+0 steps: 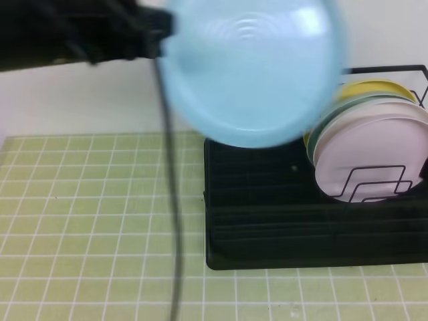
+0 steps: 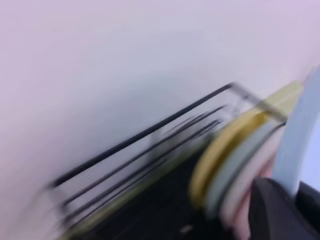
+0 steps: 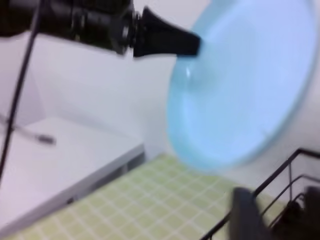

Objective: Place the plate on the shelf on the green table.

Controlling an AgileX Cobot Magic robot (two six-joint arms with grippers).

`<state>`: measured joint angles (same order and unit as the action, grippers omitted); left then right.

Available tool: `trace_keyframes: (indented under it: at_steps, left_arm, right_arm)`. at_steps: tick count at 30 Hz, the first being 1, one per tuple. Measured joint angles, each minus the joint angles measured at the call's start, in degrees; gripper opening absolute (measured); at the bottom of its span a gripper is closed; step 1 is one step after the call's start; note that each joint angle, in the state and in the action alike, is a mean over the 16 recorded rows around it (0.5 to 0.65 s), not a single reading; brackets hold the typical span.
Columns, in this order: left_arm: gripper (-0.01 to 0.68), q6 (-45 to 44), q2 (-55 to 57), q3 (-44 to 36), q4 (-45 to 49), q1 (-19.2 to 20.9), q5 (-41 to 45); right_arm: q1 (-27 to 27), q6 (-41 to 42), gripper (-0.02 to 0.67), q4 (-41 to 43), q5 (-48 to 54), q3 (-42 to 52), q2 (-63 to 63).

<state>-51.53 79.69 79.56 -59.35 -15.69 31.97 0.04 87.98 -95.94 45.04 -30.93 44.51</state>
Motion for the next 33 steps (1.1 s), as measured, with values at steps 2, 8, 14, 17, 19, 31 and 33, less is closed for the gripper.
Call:
trace_keyframes:
  at_steps: [2,8,14,17,19,31,33]
  left_arm:
    - [0.004,-2.7,-0.3,0.0,-3.2,-3.3,-1.4]
    - [0.004,-8.8,-0.1,0.0,-10.0,-11.4,-5.2]
    - [0.004,-12.5,0.3,-0.1,-14.8,-16.4,-7.1]
    - [0.005,-13.4,0.6,-0.1,-16.5,-17.8,-7.2]
    - [0.006,-14.3,0.7,-0.1,-18.0,-18.3,-7.2]
    - [0.259,-22.9,0.8,-0.1,-28.0,-19.0,-2.1]
    - [0.339,-24.2,0.6,-0.1,-28.9,-19.0,-1.0]
  right_arm:
    - [0.0,-1.4,0.4,-0.3,-1.4,-0.9,0.0]
    - [0.0,-5.5,0.563,-1.9,-5.8,-2.5,0.0]
    - [0.0,-8.3,0.538,-3.2,-9.1,-2.8,0.0]
    - [0.0,-8.2,0.463,-3.4,-9.2,-3.3,0.0]
    - [0.0,-7.8,0.395,-3.4,-9.2,-3.7,0.0]
    - [0.0,-3.9,0.024,-2.7,-9.2,-8.4,0.6]
    - [0.0,-3.8,0.004,-1.8,-9.4,-9.3,1.1]
